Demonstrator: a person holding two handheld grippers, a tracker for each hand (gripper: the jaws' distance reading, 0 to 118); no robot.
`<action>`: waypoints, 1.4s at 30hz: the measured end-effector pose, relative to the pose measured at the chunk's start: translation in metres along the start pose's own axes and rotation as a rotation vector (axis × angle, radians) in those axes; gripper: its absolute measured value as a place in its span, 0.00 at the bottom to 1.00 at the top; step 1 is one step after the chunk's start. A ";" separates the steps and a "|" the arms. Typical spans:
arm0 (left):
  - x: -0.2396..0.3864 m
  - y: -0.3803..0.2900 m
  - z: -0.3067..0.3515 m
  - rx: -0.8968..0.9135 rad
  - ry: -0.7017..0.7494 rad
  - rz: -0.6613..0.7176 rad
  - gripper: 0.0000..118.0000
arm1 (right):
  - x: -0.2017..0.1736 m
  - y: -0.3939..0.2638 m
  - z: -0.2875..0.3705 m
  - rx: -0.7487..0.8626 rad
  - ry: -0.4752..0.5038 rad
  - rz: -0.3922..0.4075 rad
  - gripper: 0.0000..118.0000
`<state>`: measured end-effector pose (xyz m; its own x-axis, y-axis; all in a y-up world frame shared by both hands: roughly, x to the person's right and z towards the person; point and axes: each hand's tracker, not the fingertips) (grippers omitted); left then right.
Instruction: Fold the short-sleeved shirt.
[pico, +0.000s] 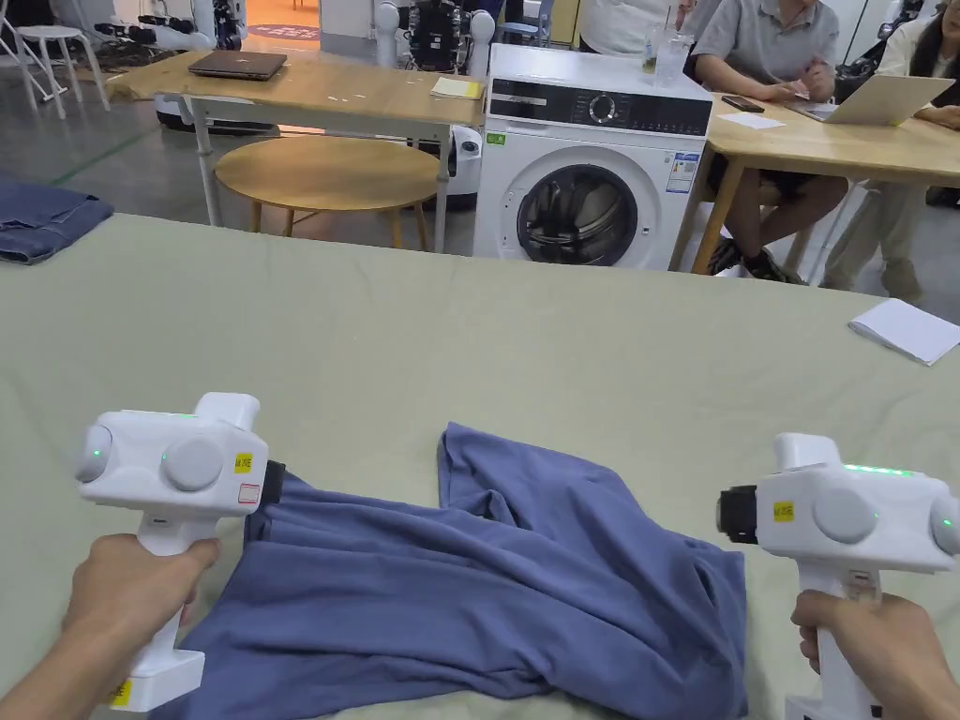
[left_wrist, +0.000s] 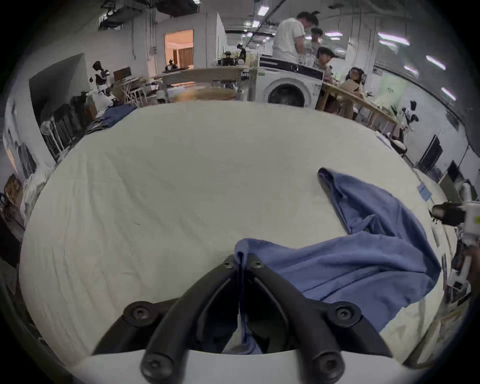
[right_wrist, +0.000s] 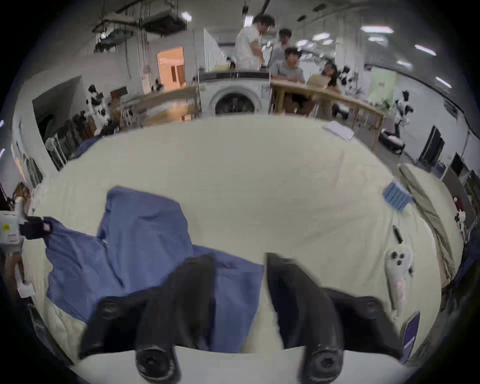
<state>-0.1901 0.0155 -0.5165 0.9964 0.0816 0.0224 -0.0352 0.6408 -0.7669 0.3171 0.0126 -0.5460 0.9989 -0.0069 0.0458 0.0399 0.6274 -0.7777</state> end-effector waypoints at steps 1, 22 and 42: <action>0.000 0.000 0.002 0.009 0.001 0.009 0.00 | 0.000 0.001 -0.011 -0.035 0.004 0.007 0.50; -0.018 -0.007 0.048 0.114 0.031 0.003 0.00 | 0.010 -0.009 0.029 0.092 0.052 -0.009 0.00; -0.118 0.085 0.197 0.383 0.187 0.134 0.00 | 0.036 0.097 0.180 0.503 -0.033 -0.065 0.00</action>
<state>-0.3261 0.2109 -0.4582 0.9766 0.0667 -0.2044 -0.1563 0.8732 -0.4616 0.3530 0.2132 -0.5071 0.9931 -0.0394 0.1101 0.0781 0.9240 -0.3743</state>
